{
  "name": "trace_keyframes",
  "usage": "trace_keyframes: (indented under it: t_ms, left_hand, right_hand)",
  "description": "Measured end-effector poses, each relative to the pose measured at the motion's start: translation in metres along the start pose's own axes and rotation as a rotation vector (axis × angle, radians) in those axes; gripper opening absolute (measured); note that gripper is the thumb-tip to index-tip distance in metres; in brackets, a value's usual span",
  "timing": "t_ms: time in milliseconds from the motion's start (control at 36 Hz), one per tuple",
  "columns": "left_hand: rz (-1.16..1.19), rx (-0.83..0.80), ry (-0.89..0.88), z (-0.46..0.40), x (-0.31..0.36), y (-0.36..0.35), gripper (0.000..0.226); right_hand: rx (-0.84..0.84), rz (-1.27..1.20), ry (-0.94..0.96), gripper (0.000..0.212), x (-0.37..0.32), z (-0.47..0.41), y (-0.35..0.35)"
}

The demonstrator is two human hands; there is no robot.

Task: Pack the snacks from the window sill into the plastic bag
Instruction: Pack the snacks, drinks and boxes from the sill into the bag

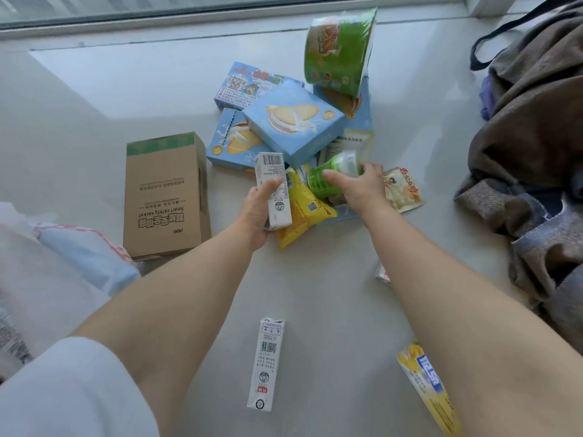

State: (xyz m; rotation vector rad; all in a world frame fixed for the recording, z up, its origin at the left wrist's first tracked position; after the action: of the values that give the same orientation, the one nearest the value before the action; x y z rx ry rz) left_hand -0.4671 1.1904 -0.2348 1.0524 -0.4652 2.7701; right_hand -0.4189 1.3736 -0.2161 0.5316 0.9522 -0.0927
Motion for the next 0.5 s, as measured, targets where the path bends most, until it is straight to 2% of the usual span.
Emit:
trace_keyframes:
  t_ms: [139, 222, 306, 444, 500]
  left_hand:
    - [-0.02, -0.032, 0.04, 0.009, -0.001, -0.005, 0.047]
    - [-0.03, -0.038, 0.039, 0.013, -0.001, -0.009, 0.04]
    - [-0.025, -0.022, 0.018, 0.016, 0.002, -0.012, 0.031]
    - [-0.016, 0.033, -0.047, 0.013, 0.006, -0.008, 0.038]
    - [0.003, 0.077, -0.077, 0.013, 0.008, -0.007, 0.034]
  right_hand:
    - [-0.03, -0.206, -0.091, 0.104, 0.018, 0.0, 0.008]
    - [-0.063, -0.328, -0.094, 0.101, 0.018, 0.005, 0.02]
    - [-0.101, -0.351, -0.102, 0.095, 0.01, 0.015, 0.03]
    - [-0.218, -0.31, -0.122, 0.073, 0.017, 0.021, 0.044]
    - [-0.273, -0.262, -0.134, 0.083, 0.019, 0.02, 0.048]
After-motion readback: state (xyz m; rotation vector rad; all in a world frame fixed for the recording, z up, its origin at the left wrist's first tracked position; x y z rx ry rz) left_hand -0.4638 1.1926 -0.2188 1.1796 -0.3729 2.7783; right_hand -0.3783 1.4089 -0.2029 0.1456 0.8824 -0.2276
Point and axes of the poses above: each hand's wrist, its own z-axis away from the middle knuckle, its own y-axis out of the back of the hand, x = y × z, the point moved 1 cm from there along -z, towards the middle knuckle, and after that the axes turned 7 degrees about -x, right-handed, at the moved point
